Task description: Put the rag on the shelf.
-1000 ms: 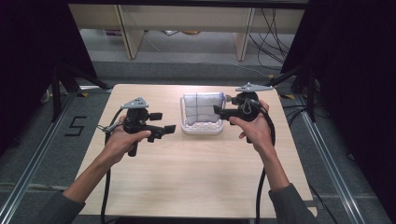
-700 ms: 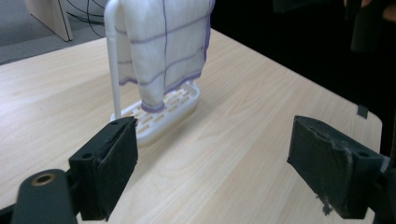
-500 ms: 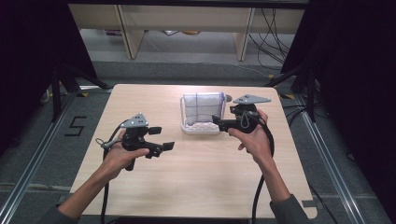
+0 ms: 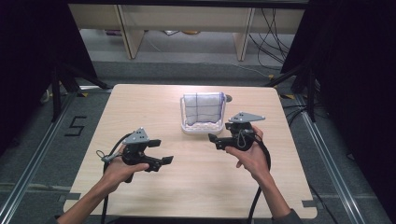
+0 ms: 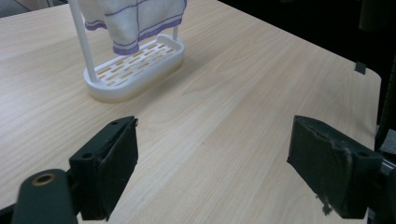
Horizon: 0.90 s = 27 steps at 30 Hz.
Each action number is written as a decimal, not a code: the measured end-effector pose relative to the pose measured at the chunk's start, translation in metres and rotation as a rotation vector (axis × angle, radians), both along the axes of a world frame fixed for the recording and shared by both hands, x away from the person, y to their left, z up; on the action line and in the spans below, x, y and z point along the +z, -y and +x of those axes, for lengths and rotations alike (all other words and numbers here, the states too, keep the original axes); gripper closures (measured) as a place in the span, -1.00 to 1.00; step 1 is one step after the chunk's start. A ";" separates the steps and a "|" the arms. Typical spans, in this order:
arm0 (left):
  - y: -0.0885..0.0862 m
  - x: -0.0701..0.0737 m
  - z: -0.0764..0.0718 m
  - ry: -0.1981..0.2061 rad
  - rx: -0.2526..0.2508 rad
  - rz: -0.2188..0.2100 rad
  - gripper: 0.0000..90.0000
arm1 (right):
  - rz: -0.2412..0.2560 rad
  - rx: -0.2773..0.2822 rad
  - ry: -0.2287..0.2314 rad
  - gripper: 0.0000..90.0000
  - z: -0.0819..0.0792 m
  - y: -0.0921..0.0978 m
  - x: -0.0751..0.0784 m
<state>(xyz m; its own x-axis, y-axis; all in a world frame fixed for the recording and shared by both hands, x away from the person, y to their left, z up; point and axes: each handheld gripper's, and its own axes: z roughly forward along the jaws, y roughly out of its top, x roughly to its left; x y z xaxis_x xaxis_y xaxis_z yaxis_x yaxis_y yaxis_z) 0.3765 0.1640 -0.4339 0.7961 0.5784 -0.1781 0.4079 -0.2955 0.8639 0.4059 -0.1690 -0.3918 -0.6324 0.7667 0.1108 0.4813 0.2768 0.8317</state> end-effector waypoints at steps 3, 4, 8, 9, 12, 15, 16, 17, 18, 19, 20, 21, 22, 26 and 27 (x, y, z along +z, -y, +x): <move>-0.002 -0.007 -0.006 -0.012 0.011 -0.009 -0.66 | 0.009 0.004 -0.012 -0.53 -0.005 0.000 -0.005; -0.003 -0.009 -0.007 -0.014 0.006 -0.008 -0.66 | 0.007 0.013 0.002 -0.53 -0.005 0.001 -0.009; -0.005 -0.021 -0.016 -0.023 -0.009 0.004 -0.66 | 0.006 0.009 -0.015 -0.53 -0.014 0.002 -0.016; -0.006 -0.023 -0.019 -0.023 0.000 0.007 -0.66 | 0.013 0.011 -0.031 -0.53 -0.017 0.002 -0.017; -0.010 -0.029 -0.024 -0.029 -0.002 0.000 -0.66 | 0.008 0.004 -0.011 -0.53 -0.023 0.004 -0.025; -0.016 -0.033 -0.029 -0.032 0.006 0.002 -0.66 | 0.021 0.012 -0.007 -0.53 -0.029 0.005 -0.036; -0.017 -0.034 -0.031 -0.029 0.009 0.000 -0.66 | 0.013 0.005 -0.017 -0.53 -0.032 0.006 -0.038; -0.018 -0.035 -0.032 -0.028 0.015 0.003 -0.66 | 0.026 0.010 -0.018 -0.53 -0.034 0.005 -0.042; -0.019 -0.037 -0.034 -0.032 0.018 0.003 -0.66 | 0.040 0.011 -0.037 -0.53 -0.037 0.004 -0.044; -0.020 -0.039 -0.036 -0.035 0.010 0.001 -0.66 | 0.044 0.018 -0.041 -0.53 -0.039 0.004 -0.048; -0.020 -0.040 -0.038 -0.037 0.017 -0.002 -0.66 | 0.047 0.009 -0.046 -0.53 -0.043 0.003 -0.052; -0.021 -0.041 -0.040 -0.038 0.016 -0.004 -0.66 | 0.036 0.011 -0.051 -0.54 -0.046 0.002 -0.055; -0.021 -0.043 -0.041 -0.030 0.020 -0.006 -0.66 | 0.016 0.030 -0.031 -0.54 -0.046 0.003 -0.059; -0.022 -0.048 -0.047 -0.003 0.030 0.033 -0.66 | -0.003 0.031 -0.069 -0.61 -0.054 0.000 -0.071; -0.023 -0.050 -0.049 -0.011 0.029 0.035 -0.66 | -0.005 0.034 -0.072 -0.62 -0.055 0.000 -0.074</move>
